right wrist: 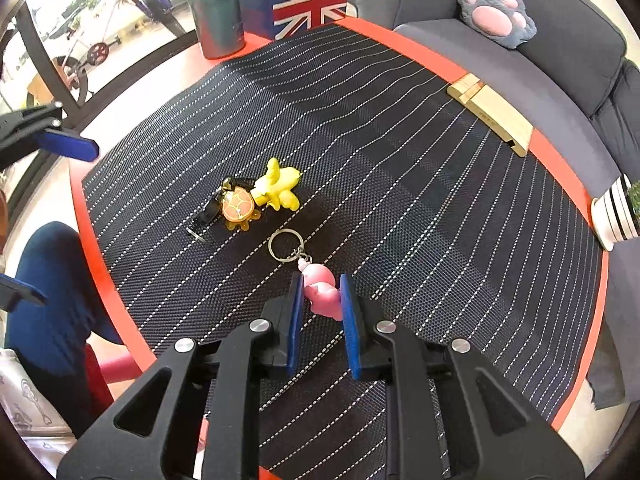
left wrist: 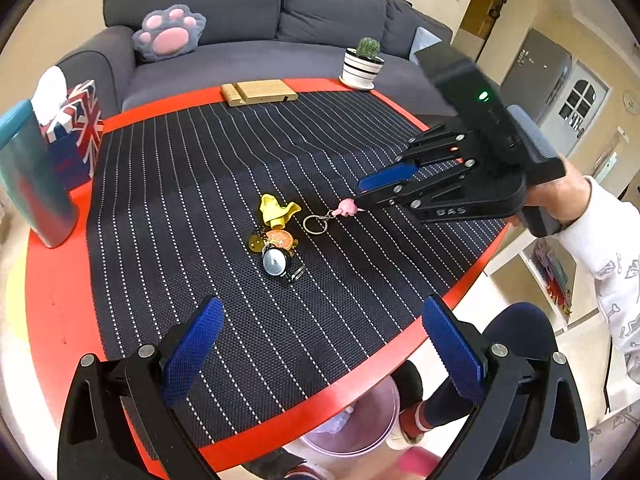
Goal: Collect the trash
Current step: 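Grasp the black keychain with the left gripper while the right lifts the pig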
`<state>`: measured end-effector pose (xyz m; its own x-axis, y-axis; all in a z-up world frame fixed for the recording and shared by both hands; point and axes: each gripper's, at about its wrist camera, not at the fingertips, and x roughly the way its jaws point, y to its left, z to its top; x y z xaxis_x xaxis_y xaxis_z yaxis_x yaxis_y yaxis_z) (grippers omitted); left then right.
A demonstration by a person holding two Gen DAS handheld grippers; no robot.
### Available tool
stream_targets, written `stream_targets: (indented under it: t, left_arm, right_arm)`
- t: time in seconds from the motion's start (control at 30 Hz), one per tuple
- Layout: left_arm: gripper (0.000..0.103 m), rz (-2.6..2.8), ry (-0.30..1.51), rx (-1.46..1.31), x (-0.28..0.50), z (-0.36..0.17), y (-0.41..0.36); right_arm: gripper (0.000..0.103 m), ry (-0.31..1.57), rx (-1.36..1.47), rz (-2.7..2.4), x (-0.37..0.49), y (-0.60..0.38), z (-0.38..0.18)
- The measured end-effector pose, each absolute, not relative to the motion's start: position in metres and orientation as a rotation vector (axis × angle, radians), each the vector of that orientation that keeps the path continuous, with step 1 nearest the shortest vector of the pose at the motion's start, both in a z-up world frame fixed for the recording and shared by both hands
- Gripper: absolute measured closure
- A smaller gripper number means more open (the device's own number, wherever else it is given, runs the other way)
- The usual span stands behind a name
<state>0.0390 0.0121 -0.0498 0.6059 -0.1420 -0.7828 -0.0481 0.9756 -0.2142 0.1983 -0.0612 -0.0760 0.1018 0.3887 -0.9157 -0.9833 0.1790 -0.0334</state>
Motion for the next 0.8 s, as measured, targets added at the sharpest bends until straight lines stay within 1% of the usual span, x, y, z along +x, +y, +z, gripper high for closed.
stream_targets:
  t: [0.4, 0.43, 0.47, 0.8]
  left_arm:
    - [0.008, -0.056, 0.956, -0.219, 0.066, -0.061, 0.013]
    - [0.008, -0.054, 0.962, -0.22, 0.069, -0.064, 0.014]
    - [0.008, -0.054, 0.966, -0.219, 0.071, -0.065, 0.014]
    - [0.008, -0.031, 1.008, -0.229, 0.093, -0.089, 0.024]
  right_arm:
    - [0.086, 0.913, -0.77, 1.218, 0.202, -0.074, -0.053]
    - [0.088, 0.911, -0.767, 1.219, 0.202, -0.075, -0.051]
    - [0.099, 0.909, -0.763, 1.22, 0.203, -0.076, -0.048]
    - [0.099, 0.896, -0.759, 1.215, 0.206, -0.084, -0.035]
